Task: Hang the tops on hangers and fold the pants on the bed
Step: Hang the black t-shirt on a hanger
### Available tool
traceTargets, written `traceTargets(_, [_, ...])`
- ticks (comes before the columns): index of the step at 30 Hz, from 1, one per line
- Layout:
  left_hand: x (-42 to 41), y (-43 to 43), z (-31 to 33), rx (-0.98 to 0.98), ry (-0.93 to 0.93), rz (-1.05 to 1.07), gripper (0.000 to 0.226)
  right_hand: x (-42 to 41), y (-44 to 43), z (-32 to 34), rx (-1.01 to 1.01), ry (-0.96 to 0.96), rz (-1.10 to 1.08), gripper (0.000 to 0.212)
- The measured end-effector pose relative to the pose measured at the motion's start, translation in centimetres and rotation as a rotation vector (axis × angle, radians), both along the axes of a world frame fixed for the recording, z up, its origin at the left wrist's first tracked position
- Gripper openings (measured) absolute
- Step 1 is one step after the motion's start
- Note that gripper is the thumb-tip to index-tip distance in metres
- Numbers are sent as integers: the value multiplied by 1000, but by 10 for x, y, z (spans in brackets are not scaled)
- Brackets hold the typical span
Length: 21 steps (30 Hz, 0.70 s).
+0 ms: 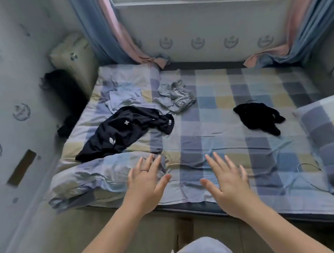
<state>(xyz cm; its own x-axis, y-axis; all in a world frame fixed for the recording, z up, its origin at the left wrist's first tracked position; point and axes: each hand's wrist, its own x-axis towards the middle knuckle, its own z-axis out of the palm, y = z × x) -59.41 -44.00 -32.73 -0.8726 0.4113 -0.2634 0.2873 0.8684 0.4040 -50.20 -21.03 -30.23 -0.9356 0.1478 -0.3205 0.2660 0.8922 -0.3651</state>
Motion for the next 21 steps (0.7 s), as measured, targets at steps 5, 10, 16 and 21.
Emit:
traceTargets(5, [-49, -19, -6, -50, -61, 114, 64, -79, 2, -13, -11, -36, 96, 70])
traceTargets(10, [-102, -32, -18, -87, -121, 217, 64, -157, 5, -30, -32, -88, 162, 67])
traceTargets(16, [-159, -45, -47, -111, -215, 269, 64, -237, -7, -59, -40, -166, 222, 65])
traceTargets(21, [-209, -57, -87, -87, -279, 255, 62, -289, -27, -96, -27, -260, 206, 65])
